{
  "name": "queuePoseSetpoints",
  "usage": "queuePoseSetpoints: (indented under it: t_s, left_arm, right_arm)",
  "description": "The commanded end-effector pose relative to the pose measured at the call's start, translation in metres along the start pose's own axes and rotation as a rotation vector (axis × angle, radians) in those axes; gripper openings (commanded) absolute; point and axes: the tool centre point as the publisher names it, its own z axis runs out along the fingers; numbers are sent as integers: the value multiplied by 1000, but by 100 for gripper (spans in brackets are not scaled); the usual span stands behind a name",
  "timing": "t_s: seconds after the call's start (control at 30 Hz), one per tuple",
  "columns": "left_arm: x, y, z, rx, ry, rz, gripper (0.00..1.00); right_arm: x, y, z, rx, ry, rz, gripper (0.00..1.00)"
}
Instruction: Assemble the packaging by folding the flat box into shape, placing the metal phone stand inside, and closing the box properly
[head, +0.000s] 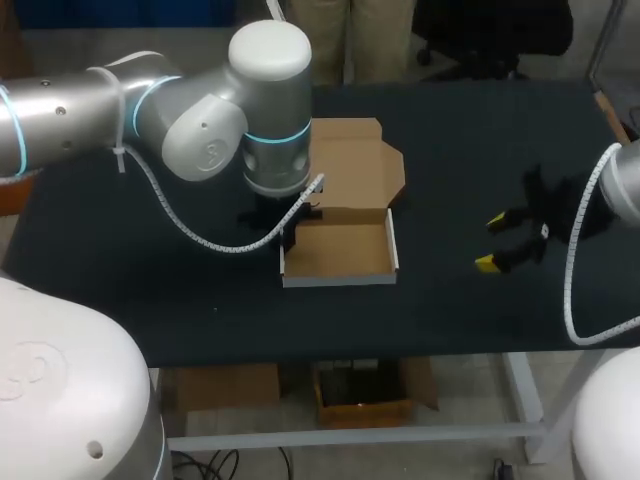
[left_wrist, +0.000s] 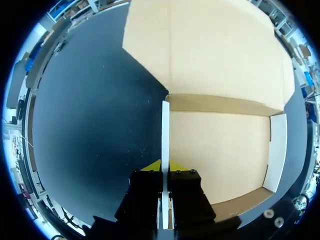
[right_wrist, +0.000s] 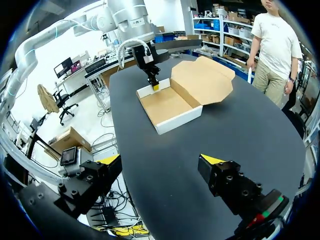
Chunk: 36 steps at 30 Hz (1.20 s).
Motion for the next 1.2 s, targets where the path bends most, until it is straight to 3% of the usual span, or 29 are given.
queuePoseSetpoints:
  t_s: [0.03, 0.47, 0.83, 1.2]
  left_arm:
    - [2, 1, -1, 5, -10, -4, 0]
    - [2, 1, -4, 1, -17, -9, 0]
    - [0, 0, -3, -5, -22, -7, 0]
    - [-2, -3, -1, 3, -78, 5, 0]
  right_arm:
    - [6, 3, -15, 28, 39, -15, 100]
    - [22, 1, -6, 131, -22, -71, 100]
    - [22, 2, 4, 135, -42, -77, 100]
    - [22, 2, 4, 135, -42, -77, 100]
